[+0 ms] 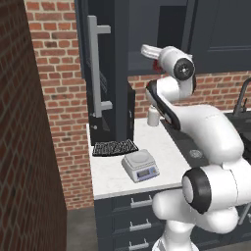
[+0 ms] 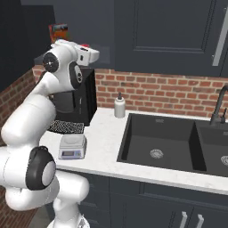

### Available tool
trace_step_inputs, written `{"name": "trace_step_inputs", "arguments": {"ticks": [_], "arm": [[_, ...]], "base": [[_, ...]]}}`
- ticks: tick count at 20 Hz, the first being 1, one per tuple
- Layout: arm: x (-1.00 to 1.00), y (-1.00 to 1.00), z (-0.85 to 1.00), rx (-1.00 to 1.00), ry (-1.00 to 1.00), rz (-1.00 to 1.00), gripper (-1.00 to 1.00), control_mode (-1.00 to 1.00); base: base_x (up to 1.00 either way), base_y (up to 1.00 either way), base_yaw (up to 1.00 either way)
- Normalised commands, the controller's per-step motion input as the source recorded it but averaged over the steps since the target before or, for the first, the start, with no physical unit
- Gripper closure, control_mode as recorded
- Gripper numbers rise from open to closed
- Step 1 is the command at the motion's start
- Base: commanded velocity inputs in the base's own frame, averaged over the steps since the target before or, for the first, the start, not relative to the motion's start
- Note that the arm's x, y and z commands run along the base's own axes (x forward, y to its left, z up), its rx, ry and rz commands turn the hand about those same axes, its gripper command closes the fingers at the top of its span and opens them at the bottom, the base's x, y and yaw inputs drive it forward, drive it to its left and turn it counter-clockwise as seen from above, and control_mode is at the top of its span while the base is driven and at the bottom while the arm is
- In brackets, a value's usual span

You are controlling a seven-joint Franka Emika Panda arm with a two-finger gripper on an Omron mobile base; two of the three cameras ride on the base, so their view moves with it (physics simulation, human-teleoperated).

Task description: Pick the yogurt and place it on the digital scale for weighing, and close the cabinet.

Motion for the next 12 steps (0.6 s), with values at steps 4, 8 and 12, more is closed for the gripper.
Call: {"name": "trace_step_inputs", "arguments": {"ticks": [4, 8, 12], "arm": [[-1.00, -0.11, 0.51, 0.00, 0.15, 0.02, 1.00, -1.00], [-1.00, -0.21, 0.43, -0.02, 0.19, 0.10, 1.00, -1.00], [-1.00, -0.24, 0.16, -0.06, 0.19, 0.17, 1.00, -1.00]], "base": [[0.00, 0.00, 0.00], [0.00, 0.00, 0.00], [0.00, 0.00, 0.00]]}}
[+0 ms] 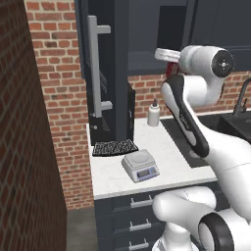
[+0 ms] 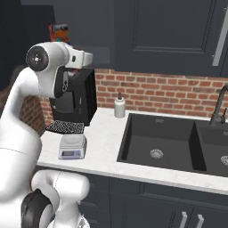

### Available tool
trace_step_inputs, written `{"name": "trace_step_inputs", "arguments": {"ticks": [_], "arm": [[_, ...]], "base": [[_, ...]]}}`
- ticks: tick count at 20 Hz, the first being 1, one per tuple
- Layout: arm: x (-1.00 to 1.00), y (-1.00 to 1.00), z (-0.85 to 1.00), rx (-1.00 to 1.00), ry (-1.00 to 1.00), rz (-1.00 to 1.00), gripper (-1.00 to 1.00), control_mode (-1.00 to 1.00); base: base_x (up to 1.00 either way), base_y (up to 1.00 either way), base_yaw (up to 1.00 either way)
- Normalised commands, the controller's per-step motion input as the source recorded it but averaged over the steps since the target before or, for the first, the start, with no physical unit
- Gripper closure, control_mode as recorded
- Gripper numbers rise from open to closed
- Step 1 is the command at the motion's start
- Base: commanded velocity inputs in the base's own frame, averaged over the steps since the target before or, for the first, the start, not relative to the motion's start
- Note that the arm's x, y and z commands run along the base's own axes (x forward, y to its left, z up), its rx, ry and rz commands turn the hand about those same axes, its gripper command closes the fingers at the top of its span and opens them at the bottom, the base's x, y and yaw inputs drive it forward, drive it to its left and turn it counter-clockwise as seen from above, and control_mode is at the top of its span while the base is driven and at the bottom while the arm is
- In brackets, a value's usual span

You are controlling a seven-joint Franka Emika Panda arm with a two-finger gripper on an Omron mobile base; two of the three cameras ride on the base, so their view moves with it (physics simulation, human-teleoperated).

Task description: Pick the yogurt and place it on the digital scale for weighing, and close the cabinet.

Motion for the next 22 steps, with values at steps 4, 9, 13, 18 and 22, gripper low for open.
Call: {"name": "trace_step_inputs", "arguments": {"ticks": [4, 9, 13, 18, 22], "arm": [[-1.00, -0.20, -0.10, -0.04, 0.09, 0.16, 1.00, -1.00], [-0.88, -0.04, -0.50, -0.06, 0.01, 0.25, 1.00, -1.00], [-0.57, 0.00, -0.70, -0.07, 0.05, 0.28, 1.00, -1.00], [-0.35, 0.00, -0.66, -0.11, 0.10, 0.27, 1.00, -1.00], [-0.02, 0.00, -0.69, -0.06, 0.17, 0.31, 1.00, -1.00]], "base": [[0.00, 0.00, 0.00], [0.00, 0.00, 0.00], [0.00, 0.00, 0.00], [0.00, 0.00, 0.00], [0.00, 0.00, 0.00]]}}
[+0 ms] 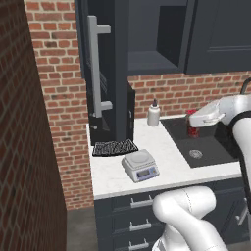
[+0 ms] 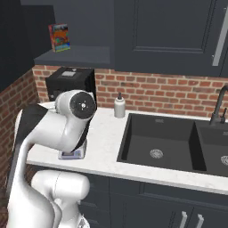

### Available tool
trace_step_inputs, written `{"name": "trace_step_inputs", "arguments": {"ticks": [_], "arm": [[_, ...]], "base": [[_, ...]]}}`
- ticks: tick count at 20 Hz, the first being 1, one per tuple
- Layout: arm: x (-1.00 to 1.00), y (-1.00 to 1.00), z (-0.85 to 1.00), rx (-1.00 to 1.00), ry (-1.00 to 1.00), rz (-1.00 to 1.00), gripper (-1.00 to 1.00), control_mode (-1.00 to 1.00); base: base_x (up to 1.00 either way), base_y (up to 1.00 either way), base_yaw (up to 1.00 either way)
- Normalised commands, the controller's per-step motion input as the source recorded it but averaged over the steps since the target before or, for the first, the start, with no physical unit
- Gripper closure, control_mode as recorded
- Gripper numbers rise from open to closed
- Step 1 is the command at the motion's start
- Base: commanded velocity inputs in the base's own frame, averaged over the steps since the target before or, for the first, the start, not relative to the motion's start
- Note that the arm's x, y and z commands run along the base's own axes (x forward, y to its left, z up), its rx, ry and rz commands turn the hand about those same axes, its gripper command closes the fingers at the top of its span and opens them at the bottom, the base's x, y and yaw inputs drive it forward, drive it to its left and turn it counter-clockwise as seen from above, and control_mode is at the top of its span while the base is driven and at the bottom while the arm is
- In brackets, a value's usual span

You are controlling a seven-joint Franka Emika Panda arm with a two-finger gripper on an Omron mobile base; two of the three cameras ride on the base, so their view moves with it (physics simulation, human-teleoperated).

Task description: Pick the yogurt and place it on the digital scale for weighing, and close the cabinet.

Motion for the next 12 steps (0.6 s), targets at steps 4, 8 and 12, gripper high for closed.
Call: {"name": "trace_step_inputs", "arguments": {"ticks": [4, 8, 12], "arm": [[0.12, 0.00, -0.71, 0.00, 0.11, 0.38, 1.00, -1.00], [0.22, 0.02, -0.56, 0.00, 0.04, 0.34, 1.00, -1.00], [0.19, 0.30, -0.35, 0.00, -0.03, 0.21, 1.00, -1.00]], "base": [[0.00, 0.00, 0.00], [0.00, 0.00, 0.00], [0.00, 0.00, 0.00]]}}
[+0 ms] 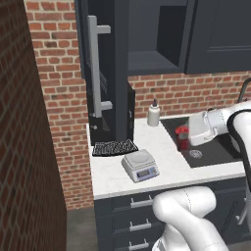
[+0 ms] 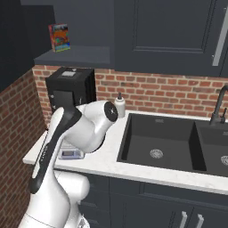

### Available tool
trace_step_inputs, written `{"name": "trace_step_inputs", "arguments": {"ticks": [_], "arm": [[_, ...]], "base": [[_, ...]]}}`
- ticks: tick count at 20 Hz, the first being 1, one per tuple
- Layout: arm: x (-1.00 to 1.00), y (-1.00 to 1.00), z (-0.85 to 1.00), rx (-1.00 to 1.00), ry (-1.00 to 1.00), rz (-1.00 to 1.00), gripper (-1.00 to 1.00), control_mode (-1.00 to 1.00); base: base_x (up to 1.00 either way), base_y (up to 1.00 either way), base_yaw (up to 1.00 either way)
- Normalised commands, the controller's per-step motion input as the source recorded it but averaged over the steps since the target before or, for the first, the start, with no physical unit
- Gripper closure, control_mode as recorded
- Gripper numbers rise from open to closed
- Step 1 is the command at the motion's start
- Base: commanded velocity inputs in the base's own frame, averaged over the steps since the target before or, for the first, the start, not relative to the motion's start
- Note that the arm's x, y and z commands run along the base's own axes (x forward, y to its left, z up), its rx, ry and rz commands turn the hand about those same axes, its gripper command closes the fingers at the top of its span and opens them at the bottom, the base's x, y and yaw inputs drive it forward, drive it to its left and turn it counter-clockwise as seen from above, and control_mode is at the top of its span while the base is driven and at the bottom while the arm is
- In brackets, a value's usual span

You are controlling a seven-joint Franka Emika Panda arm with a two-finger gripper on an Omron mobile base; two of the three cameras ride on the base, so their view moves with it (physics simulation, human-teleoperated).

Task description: Pick the yogurt and place it on the digital scale for weighing, and close the cabinet.

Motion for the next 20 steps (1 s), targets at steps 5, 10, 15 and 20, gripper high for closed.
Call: {"name": "trace_step_inputs", "arguments": {"ticks": [5, 10, 15, 20], "arm": [[0.60, 0.13, -0.35, 0.00, -0.01, 0.15, 1.00, -1.00], [0.43, 0.16, -0.31, 0.00, 0.00, 0.13, 1.00, -1.00], [0.33, 0.01, -0.19, 0.01, -0.01, 0.00, 1.00, -1.00], [0.30, 0.01, -0.33, 0.03, 0.01, 0.00, 1.00, -1.00]], "base": [[0.00, 0.00, 0.00], [0.00, 0.00, 0.00], [0.00, 0.00, 0.00], [0.00, 0.00, 0.00]]}}
